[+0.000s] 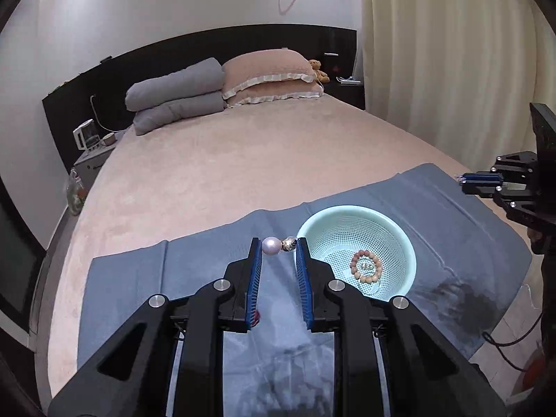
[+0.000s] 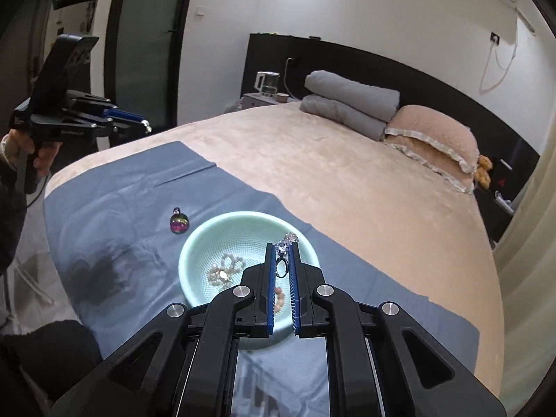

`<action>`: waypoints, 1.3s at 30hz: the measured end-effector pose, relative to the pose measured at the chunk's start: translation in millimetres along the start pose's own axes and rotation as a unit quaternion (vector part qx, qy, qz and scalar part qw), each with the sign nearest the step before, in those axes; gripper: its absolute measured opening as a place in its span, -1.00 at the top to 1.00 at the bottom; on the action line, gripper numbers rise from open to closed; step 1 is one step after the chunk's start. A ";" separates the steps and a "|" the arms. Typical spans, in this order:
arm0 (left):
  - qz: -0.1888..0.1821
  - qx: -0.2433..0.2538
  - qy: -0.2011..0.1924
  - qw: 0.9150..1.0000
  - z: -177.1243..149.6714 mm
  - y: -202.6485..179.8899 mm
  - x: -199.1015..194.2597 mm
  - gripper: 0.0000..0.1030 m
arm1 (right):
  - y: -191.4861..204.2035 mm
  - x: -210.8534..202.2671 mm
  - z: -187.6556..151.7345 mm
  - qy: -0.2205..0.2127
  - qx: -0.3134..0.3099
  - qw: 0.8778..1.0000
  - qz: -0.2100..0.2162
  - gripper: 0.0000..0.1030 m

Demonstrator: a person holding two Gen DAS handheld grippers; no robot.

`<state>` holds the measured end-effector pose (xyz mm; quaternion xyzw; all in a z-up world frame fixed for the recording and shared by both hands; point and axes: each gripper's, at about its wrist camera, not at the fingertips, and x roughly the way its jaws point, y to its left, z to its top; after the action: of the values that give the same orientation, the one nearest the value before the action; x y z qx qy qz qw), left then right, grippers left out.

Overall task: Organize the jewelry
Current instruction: 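Carry the charm and pearl earring into the basket and open both tools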

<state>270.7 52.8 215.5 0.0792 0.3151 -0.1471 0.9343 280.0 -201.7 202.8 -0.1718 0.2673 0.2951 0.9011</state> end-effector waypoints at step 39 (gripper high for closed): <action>-0.104 -0.062 0.084 0.989 -29.0 -61.5 151.2 0.04 | -6.6 115.4 -41.3 0.057 0.058 0.995 0.050 0.83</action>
<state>349.0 -32.3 96.7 0.0004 0.4070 -0.2163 0.8874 347.2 -175.3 103.5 -0.1220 0.3431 0.3132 0.8771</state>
